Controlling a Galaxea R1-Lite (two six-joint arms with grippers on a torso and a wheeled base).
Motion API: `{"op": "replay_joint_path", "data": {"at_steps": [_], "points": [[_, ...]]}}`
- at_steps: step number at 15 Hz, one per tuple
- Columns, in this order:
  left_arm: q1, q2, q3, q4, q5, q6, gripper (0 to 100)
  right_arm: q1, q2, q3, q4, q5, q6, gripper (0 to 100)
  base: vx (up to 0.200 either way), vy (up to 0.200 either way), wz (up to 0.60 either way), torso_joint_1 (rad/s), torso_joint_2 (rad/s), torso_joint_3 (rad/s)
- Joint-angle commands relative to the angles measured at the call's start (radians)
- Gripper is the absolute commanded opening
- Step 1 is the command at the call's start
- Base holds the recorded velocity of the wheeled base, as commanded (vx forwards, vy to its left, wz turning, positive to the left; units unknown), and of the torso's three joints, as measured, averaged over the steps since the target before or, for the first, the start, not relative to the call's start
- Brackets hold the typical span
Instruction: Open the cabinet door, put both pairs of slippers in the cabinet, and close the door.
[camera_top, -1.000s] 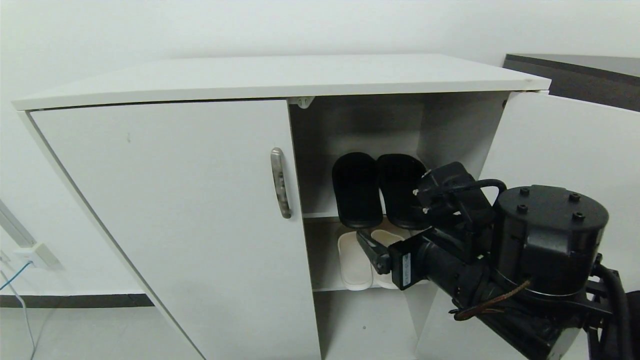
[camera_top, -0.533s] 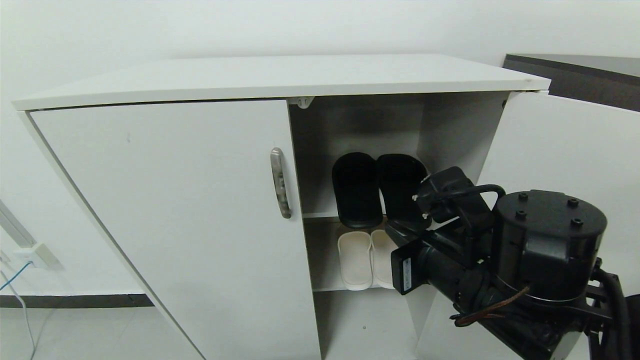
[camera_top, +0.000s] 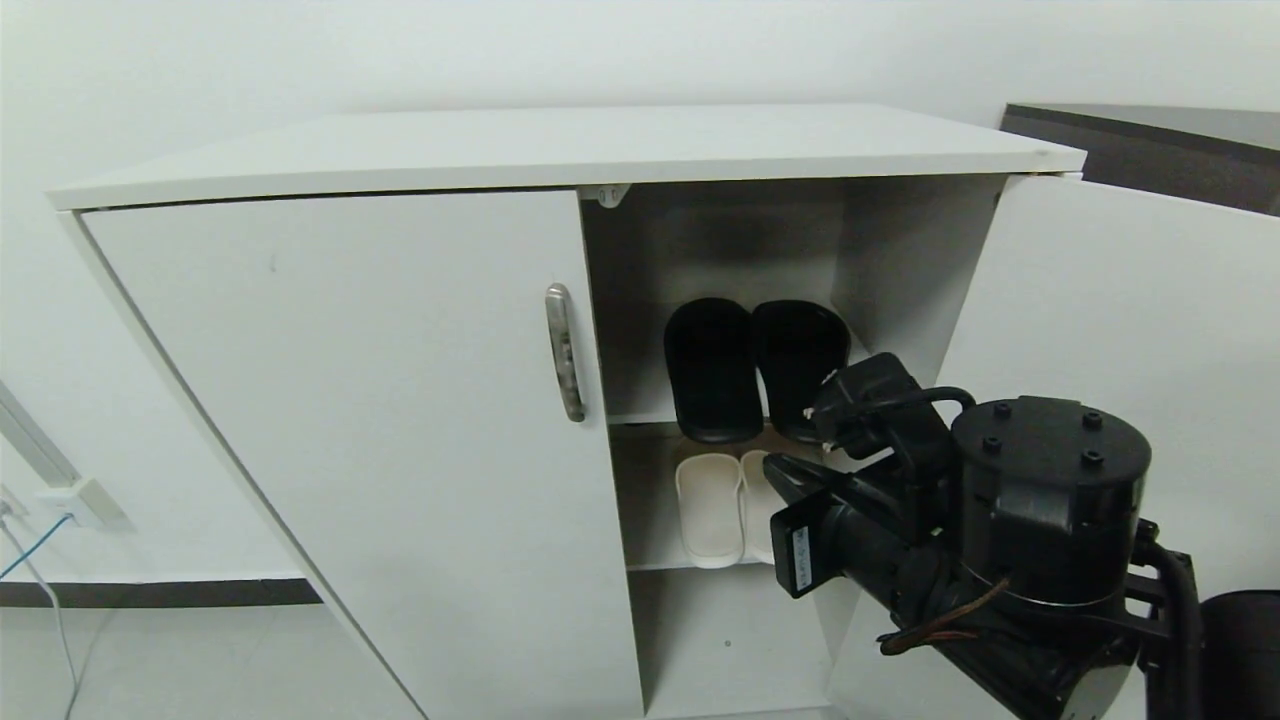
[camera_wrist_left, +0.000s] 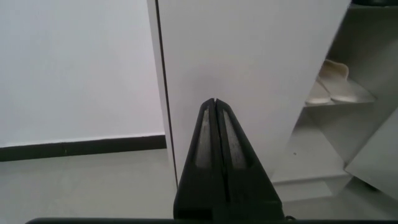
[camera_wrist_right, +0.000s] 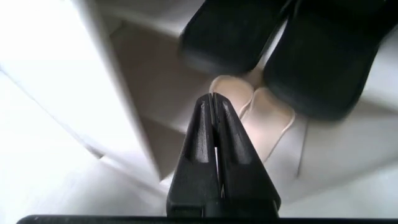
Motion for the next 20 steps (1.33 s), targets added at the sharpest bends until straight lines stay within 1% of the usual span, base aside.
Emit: {"op": "replay_joint_path", "data": {"at_steps": [1,6,11,20], "points": [[0.0,0.0,0.0,0.0,0.0,0.0,0,-0.003,0.011,0.003,-0.001,0.001,0.001,0,-0.2,0.0,0.0,-0.002,0.0,0.002],[0.0,0.0,0.0,0.0,0.0,0.0,0,-0.022,0.011,0.017,0.0,0.001,-0.008,0,-0.2,0.0,0.0,0.0,0.0,0.0],[0.0,0.0,0.0,0.0,0.0,0.0,0,-0.022,0.02,0.02,0.0,-0.001,-0.008,0,-0.2,0.0,0.0,0.002,0.0,-0.001],[0.0,0.0,0.0,0.0,0.0,0.0,0,-0.022,0.032,0.021,0.0,-0.002,-0.01,0,0.0,0.0,0.0,0.0,0.0,0.0]]}}
